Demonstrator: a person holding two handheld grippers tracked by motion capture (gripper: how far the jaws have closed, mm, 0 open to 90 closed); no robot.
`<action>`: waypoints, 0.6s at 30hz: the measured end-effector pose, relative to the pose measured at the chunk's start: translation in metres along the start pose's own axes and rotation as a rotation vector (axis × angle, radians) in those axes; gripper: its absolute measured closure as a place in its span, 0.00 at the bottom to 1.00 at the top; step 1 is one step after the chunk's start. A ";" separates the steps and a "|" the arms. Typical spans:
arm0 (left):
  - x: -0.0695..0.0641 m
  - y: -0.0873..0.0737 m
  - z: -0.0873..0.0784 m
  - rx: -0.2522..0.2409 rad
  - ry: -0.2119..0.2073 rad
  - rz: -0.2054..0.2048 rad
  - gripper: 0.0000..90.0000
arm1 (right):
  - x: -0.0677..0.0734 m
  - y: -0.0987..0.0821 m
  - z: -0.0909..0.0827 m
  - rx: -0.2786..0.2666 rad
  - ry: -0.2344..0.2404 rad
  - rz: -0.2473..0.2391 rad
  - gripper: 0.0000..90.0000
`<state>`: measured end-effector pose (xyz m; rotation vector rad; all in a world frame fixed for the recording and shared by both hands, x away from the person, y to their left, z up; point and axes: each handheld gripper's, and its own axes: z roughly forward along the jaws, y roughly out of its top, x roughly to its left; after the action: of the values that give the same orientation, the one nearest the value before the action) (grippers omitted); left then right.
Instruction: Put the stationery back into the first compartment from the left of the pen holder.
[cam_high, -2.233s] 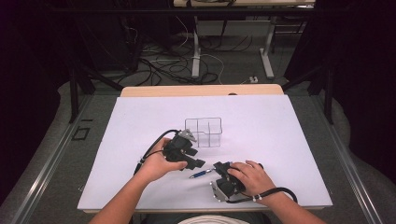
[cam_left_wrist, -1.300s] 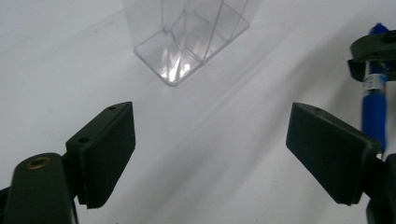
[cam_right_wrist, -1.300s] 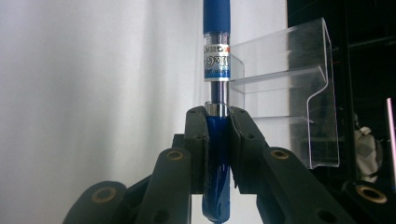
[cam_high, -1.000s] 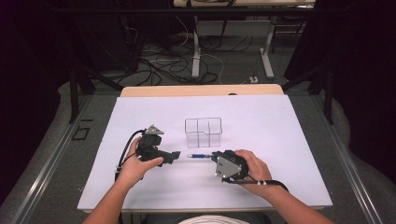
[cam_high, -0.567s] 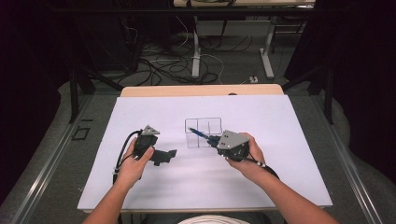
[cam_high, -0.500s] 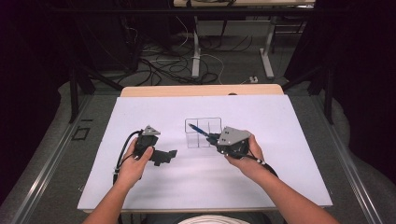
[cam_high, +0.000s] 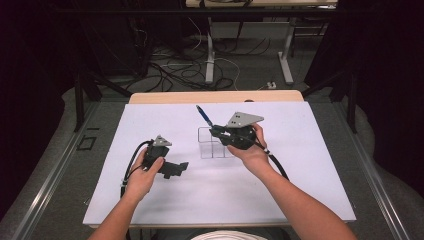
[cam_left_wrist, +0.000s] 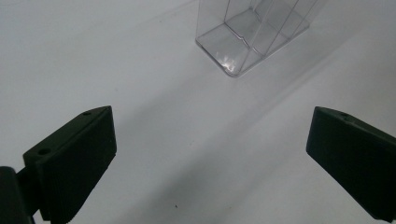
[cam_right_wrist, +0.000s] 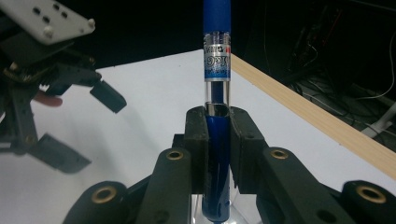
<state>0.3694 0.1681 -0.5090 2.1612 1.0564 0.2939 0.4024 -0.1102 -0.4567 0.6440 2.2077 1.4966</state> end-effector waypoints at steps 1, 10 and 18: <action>0.000 0.000 0.000 -0.001 -0.001 -0.001 0.02 | 0.000 0.001 0.003 -0.007 -0.001 0.010 0.88; 0.001 0.000 0.001 0.011 0.001 -0.004 0.02 | -0.002 0.009 0.022 -0.016 -0.010 0.077 0.88; 0.002 0.000 -0.001 0.002 -0.001 -0.011 0.02 | 0.002 0.008 0.041 -0.018 -0.025 0.125 0.88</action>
<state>0.3705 0.1702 -0.5086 2.1563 1.0682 0.2864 0.4245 -0.0759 -0.4635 0.8036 2.1685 1.5579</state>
